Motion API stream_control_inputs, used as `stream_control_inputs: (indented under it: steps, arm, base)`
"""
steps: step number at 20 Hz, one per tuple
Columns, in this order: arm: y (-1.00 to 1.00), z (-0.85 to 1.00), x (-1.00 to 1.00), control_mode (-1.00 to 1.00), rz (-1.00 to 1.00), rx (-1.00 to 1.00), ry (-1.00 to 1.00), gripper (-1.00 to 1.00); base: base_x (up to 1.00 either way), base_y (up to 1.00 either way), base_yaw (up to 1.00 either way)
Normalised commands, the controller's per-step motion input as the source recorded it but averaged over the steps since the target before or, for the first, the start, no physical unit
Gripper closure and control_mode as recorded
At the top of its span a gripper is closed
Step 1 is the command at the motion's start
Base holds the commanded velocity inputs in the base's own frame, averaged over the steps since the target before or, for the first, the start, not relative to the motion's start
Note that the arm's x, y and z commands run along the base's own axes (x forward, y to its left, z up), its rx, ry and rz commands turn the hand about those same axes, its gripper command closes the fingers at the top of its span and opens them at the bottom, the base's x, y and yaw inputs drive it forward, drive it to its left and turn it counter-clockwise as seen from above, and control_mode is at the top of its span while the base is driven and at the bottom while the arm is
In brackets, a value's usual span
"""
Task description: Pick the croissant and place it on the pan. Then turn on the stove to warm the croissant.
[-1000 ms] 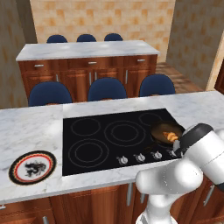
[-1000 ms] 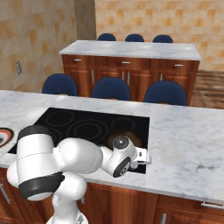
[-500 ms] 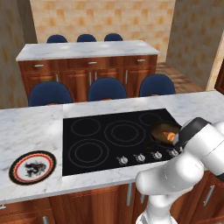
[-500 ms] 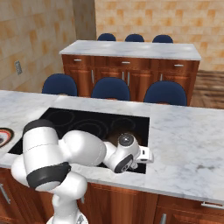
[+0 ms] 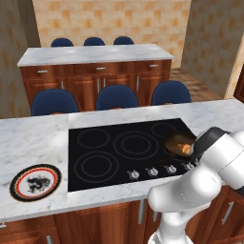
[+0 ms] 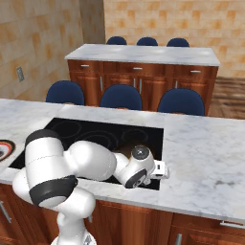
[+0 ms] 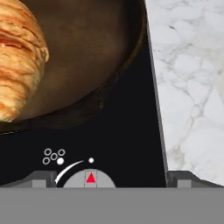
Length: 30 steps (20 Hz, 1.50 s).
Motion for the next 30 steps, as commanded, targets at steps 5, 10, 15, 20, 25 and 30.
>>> stream_control_inputs:
  steps: [5, 10, 15, 20, 25, 30]
  arm:
    - [0.0, -0.01, -0.05, -1.0, 0.0, 0.0, 0.0, -1.0]
    - [0.0, 0.0, 0.0, -1.0, 0.0, 0.0, 0.0, 1.0]
    - [0.0, 0.0, 0.0, -1.0, 0.0, 0.0, 0.0, 1.0]
    - [0.0, -0.01, 0.0, -1.0, 0.03, 0.0, 0.0, 1.0]
    - [0.0, -0.15, -0.22, -1.0, 0.24, 0.01, 0.0, 1.0]
    - [0.0, -0.29, -0.28, -1.0, 0.26, 0.0, 0.0, 1.0]
  base:
    - [0.0, 0.0, 0.0]
    - [0.0, 0.0, 0.0]
    - [0.0, 0.0, 0.0]
    - [0.0, 0.0, 0.0]
    - [0.0, 0.0, 0.0]
    - [0.0, 0.0, 0.0]
